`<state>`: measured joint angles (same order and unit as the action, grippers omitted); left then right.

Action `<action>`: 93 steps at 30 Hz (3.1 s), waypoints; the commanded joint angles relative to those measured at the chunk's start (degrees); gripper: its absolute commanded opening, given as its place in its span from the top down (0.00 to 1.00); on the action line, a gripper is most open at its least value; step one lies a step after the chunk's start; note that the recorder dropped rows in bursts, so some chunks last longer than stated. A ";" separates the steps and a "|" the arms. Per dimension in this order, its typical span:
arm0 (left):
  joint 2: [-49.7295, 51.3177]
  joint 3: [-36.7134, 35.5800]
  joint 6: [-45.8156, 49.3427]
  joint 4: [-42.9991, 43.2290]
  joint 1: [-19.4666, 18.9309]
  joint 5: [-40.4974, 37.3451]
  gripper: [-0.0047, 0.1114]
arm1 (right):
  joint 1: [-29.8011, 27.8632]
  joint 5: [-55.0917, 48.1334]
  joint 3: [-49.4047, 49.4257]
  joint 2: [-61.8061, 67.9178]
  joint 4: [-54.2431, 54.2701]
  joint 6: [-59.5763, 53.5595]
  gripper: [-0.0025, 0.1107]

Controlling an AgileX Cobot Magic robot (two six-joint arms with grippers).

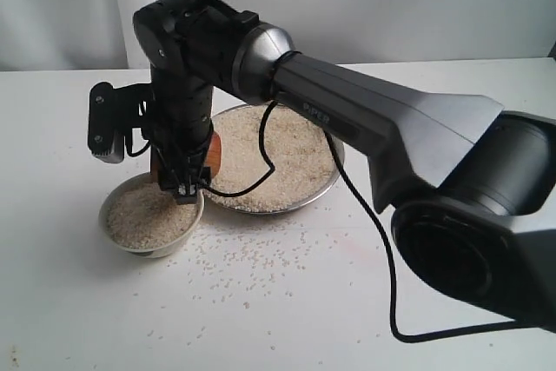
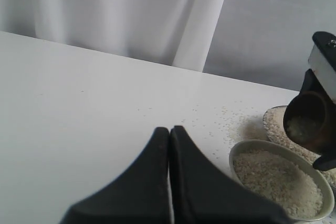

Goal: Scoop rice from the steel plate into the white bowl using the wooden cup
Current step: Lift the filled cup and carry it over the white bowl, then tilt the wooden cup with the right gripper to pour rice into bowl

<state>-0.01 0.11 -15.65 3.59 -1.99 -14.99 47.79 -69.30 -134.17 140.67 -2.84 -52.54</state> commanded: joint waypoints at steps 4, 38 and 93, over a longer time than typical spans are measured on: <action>0.01 -0.11 -0.14 -0.11 0.26 0.17 0.96 | 1.31 -0.67 0.14 -0.26 -6.71 1.13 0.98; 0.01 -0.11 -0.14 -0.11 0.26 0.17 0.96 | 9.46 -0.67 0.14 0.38 -27.83 0.49 0.98; 0.01 -0.11 -0.14 -0.11 0.26 0.17 0.96 | 14.05 11.09 9.14 -0.32 -47.14 2.67 0.98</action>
<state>-0.01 0.11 -15.65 3.59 -1.99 -14.99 62.43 -59.05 -125.05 140.88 -49.72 -50.64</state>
